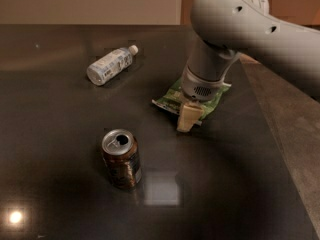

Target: Move green jalapeno chip bag near blue plastic bottle

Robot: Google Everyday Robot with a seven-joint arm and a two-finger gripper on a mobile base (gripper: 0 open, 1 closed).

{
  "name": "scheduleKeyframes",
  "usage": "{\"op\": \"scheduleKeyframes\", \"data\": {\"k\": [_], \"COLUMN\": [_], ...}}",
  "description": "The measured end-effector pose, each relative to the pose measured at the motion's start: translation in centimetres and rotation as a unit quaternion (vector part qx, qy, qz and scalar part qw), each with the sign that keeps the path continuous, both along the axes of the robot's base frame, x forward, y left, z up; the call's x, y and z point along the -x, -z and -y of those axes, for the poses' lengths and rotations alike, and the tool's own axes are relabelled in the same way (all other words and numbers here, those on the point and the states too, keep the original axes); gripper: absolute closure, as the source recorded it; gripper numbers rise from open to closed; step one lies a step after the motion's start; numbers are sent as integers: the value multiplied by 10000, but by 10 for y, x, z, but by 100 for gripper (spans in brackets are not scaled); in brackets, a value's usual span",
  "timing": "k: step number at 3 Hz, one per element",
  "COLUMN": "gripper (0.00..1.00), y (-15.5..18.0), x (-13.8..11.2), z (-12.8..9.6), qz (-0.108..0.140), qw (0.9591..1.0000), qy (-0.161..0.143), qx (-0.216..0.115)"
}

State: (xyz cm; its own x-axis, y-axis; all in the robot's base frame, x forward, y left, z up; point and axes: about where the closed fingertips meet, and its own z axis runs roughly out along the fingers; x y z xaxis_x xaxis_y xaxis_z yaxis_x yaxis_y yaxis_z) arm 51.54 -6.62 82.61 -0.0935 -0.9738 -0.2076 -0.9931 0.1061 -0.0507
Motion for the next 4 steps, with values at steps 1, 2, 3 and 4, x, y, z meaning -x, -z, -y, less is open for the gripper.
{"op": "scheduleKeyframes", "data": {"k": [1,2,3,4], "gripper": [65,87,100,100], "y": [0,-8,-16,-25], "x": [-4,-14,-33,-53], "z": [-1,-6,-18,-33], "qz": [-11,84,217,386], "qw": [10000,9997,9984,9965], "qy": [-70,-242,-512,-748], "qx": [40,65,32,30]}}
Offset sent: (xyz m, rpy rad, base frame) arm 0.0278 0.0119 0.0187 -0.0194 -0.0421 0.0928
